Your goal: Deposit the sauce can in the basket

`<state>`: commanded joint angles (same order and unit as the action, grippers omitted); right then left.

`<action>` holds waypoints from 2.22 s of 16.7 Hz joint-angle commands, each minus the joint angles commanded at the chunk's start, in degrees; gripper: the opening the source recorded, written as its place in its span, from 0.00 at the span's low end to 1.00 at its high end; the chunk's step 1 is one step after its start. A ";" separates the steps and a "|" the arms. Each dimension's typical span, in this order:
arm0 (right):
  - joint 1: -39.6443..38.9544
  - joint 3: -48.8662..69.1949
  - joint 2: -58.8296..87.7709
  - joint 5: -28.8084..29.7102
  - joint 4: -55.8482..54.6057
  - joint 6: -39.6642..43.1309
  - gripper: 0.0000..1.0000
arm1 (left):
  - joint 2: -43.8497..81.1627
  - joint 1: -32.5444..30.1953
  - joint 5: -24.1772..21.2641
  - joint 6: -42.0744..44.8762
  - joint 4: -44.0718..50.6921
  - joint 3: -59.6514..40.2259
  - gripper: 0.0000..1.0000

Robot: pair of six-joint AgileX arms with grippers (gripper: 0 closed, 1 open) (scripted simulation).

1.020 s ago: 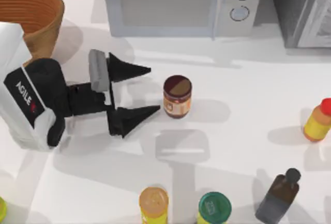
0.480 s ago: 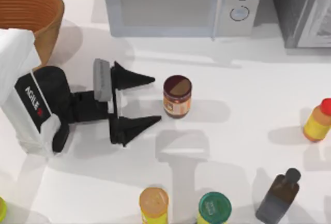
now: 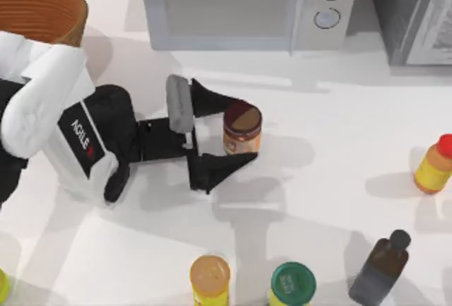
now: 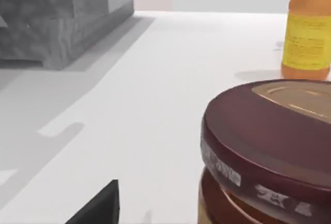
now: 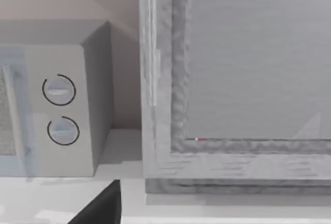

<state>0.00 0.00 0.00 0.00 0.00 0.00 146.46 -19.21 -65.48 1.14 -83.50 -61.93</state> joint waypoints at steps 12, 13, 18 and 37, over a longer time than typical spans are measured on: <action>0.00 0.00 0.00 0.00 0.00 0.00 1.00 | 0.59 -2.55 2.55 -0.09 1.27 -1.97 0.55; 0.00 0.00 0.00 0.00 0.00 0.00 1.00 | 0.59 -2.55 2.55 -0.09 1.27 -1.97 0.47; 0.00 0.00 0.00 0.00 0.00 0.00 1.00 | 0.59 -2.55 2.55 -0.09 1.27 -1.97 0.10; 0.00 0.00 0.00 0.00 0.00 0.00 1.00 | -16.75 7.25 -4.58 3.01 17.68 -7.60 0.00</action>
<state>0.00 0.00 0.00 0.00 0.00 0.00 129.71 -11.96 -70.07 4.16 -65.83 -69.53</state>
